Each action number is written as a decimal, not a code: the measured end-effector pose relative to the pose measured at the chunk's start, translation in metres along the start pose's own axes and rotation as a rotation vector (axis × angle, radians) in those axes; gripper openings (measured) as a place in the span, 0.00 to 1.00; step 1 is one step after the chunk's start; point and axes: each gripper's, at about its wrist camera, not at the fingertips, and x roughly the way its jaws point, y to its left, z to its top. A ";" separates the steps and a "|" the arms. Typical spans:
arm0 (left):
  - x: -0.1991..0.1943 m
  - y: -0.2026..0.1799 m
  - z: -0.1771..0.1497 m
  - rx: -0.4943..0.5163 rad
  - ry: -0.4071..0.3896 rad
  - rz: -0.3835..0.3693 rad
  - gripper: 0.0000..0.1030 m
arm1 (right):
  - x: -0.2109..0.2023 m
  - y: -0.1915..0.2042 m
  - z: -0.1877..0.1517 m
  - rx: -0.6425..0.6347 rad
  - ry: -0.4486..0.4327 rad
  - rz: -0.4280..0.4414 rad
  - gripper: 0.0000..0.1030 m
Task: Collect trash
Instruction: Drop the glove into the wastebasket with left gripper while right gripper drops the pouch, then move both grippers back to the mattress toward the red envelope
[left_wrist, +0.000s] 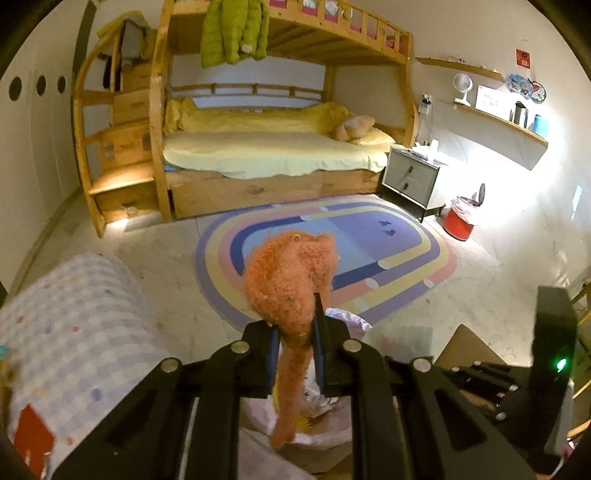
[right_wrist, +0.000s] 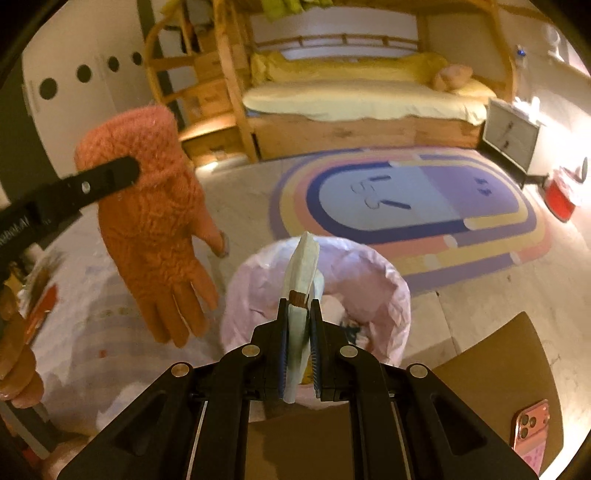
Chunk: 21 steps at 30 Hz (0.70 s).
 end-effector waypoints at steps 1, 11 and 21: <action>0.002 -0.001 0.000 -0.004 0.001 -0.003 0.15 | 0.008 -0.003 0.000 0.008 0.015 -0.007 0.13; -0.013 0.038 -0.005 -0.109 0.011 0.052 0.71 | 0.014 -0.009 -0.001 0.050 0.009 -0.041 0.49; -0.096 0.063 -0.041 -0.137 0.000 0.156 0.71 | -0.042 0.027 0.002 0.005 -0.067 0.053 0.49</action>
